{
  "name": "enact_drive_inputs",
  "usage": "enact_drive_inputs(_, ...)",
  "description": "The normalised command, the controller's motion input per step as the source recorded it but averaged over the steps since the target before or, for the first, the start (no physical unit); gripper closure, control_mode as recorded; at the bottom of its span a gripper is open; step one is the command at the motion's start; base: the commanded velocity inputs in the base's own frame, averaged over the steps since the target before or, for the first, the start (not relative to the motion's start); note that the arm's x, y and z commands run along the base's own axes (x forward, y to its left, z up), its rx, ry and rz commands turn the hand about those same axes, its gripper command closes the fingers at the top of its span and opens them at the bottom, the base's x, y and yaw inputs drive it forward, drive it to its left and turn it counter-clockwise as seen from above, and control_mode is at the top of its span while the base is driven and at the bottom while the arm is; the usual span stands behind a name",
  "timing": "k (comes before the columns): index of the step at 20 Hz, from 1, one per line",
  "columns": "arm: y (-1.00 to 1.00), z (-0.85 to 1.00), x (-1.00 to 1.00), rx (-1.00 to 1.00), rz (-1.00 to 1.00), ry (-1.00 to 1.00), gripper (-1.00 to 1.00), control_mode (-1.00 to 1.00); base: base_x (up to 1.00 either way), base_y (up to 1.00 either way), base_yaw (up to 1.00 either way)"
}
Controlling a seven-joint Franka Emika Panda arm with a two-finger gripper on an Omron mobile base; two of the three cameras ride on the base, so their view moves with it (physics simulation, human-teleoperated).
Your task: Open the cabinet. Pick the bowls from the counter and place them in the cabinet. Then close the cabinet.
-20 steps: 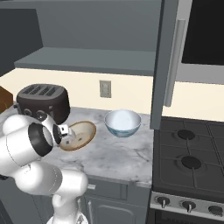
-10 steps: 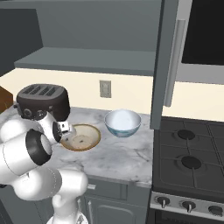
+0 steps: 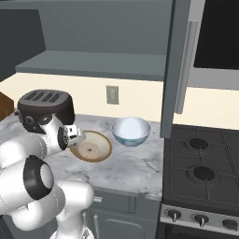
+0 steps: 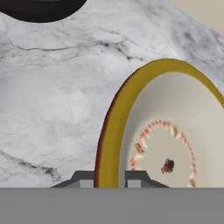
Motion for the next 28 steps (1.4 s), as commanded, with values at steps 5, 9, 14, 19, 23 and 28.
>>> enact_drive_inputs(5,-0.22,0.43,-0.07,0.0,-0.03,0.0,1.0,-1.0,0.0,0.0,0.0)
enact_drive_inputs(9,-0.23,0.49,-0.22,0.0,0.0,0.0,1.0,-1.0,0.0,0.0,0.0)
enact_drive_inputs(14,-0.14,0.51,-0.35,0.0,0.0,0.0,1.0,-1.0,0.0,0.0,0.0)
enact_drive_inputs(19,-0.08,0.55,-0.32,0.0,0.0,-0.07,1.0,-1.0,0.0,0.0,0.0)
enact_drive_inputs(23,-0.06,0.6,-0.25,0.0,0.0,-0.12,1.0,-1.0,0.0,0.0,0.0)
enact_drive_inputs(28,-0.06,0.57,-0.35,0.0,0.0,-0.08,1.0,-1.0,0.0,0.0,0.0)
